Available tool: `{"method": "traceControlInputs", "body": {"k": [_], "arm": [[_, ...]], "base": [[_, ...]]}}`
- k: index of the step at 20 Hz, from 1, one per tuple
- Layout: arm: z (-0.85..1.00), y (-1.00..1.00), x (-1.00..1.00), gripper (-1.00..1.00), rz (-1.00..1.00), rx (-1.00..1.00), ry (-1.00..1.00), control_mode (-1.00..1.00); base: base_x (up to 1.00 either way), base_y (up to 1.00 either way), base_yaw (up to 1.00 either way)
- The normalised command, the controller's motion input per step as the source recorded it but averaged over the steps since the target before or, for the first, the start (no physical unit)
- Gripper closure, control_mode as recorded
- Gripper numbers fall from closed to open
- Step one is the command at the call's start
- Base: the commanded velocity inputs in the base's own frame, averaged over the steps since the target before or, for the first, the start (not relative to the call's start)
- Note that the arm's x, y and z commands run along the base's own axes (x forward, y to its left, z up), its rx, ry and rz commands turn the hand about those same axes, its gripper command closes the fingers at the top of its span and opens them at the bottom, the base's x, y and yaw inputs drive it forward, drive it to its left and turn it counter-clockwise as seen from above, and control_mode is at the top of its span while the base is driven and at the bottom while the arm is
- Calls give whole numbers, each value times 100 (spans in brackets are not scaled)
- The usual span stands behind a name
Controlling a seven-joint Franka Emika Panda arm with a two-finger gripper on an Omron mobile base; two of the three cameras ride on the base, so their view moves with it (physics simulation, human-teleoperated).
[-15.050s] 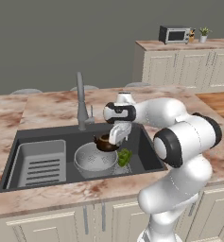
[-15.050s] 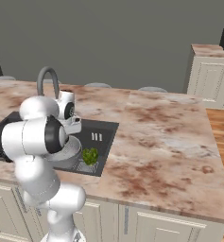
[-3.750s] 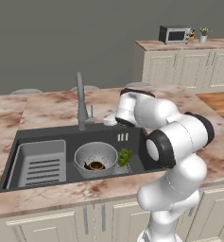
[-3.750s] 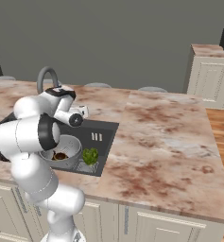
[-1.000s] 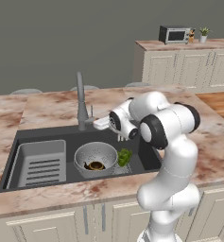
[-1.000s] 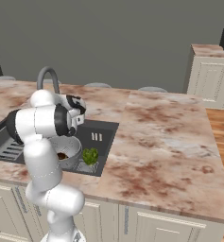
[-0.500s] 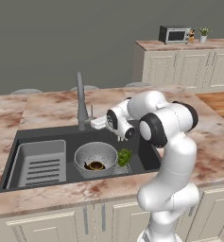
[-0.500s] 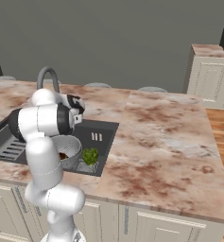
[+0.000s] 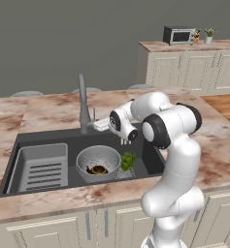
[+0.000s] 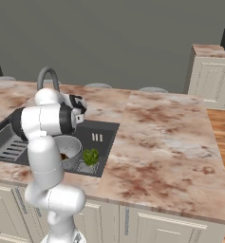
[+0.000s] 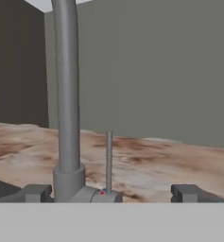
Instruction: Pick the colander and teapot and place them in the sink. Then turn on the water.
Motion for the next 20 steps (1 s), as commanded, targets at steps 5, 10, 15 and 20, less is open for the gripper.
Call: {"method": "traceControlInputs", "body": {"k": [5,10,15,20], "arm": [[-5,0,12,-100,-2,0,0,-100],[-4,0,16,-100,-3,0,0,-100],[-1,0,9,-100,-3,0,0,-100],[0,18,8,-100,-5,0,0,-100]], "base": [[0,0,0],[0,0,0],[0,0,0],[0,0,0]]}}
